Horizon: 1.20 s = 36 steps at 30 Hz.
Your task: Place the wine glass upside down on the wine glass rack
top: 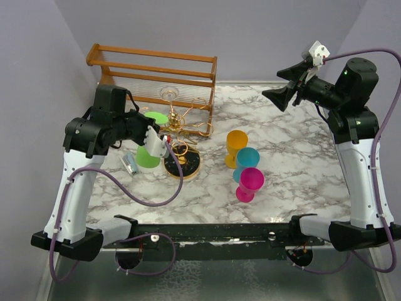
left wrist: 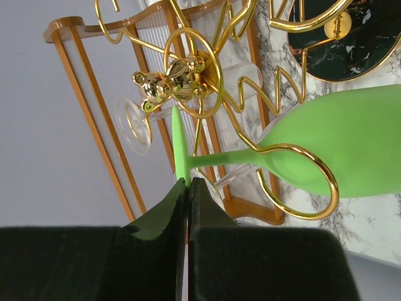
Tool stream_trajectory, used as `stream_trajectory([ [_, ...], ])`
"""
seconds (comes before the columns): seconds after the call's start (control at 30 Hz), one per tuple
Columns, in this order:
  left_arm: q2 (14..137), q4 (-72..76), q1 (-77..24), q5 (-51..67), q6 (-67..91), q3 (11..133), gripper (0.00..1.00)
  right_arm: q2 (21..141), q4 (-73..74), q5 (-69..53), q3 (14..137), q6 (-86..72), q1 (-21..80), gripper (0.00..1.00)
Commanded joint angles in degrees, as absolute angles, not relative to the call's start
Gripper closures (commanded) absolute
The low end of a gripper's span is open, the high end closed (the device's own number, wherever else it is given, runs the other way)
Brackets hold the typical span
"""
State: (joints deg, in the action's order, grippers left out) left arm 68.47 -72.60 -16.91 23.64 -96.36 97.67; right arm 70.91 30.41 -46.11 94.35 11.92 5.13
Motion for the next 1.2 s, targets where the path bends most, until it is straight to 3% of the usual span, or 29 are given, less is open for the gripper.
stream_trajectory([
  [0.0,68.05,-75.05,-17.14,27.09,-97.75,97.59,1.0,69.68,29.91,-44.98,93.79,12.57,4.64,0.26],
  [1.17,65.94,-81.24,-17.15,24.99,-95.69,99.49,1.0,69.54,29.38,-45.18,92.84,12.4,4.13,0.24],
])
